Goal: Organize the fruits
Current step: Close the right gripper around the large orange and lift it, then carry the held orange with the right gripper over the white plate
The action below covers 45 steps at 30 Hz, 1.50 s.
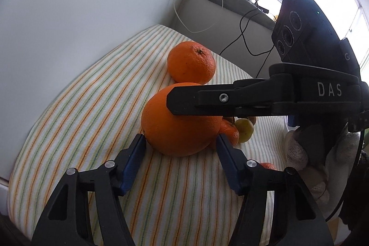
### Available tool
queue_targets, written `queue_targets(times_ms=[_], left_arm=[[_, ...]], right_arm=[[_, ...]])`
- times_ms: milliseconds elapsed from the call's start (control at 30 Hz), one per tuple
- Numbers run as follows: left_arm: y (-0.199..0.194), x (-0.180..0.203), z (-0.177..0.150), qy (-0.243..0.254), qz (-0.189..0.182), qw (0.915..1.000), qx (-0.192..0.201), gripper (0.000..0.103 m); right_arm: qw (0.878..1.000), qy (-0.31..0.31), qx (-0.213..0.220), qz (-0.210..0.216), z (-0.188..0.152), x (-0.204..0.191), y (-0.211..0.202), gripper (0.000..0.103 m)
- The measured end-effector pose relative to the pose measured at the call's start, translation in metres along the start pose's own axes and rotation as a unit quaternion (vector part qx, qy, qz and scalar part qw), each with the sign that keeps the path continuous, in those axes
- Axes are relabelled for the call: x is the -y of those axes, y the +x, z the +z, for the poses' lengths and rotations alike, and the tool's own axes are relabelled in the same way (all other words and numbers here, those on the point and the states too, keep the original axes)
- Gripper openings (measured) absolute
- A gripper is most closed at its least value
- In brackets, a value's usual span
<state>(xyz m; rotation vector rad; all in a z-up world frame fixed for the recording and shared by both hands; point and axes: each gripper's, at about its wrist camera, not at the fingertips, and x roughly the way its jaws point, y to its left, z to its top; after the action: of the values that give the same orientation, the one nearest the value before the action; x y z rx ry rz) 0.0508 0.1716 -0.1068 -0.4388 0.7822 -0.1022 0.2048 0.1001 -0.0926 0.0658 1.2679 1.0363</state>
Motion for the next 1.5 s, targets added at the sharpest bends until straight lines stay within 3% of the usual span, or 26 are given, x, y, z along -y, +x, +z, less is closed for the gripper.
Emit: queue_targets(times_ms=[367,733,1133,1500], left_arm=[[-0.009,0.006,0.004,-0.002,0.011,0.9998,0.014,0.062],[-0.031,0.027,0.005,0.021,0.012,0.999,0.036,0.062],[-0.041,0.072,-0.001,0.053,0.003,0.9974,0.048,0.062],[-0.029,0.125,-0.009,0.086,-0.023,0.9953,0.036,0.064]], right_arm=[[1.0,-0.001,0.012,0.004,-0.008,-0.002,-0.009,0.075],[0.999,-0.014,0.041,0.008,-0.017,-0.008,-0.046,0.075],[0.997,-0.01,0.074,0.004,-0.055,-0.01,-0.099,0.075],[0.994,0.017,0.103,-0.006,-0.079,0.019,-0.156,0.075]])
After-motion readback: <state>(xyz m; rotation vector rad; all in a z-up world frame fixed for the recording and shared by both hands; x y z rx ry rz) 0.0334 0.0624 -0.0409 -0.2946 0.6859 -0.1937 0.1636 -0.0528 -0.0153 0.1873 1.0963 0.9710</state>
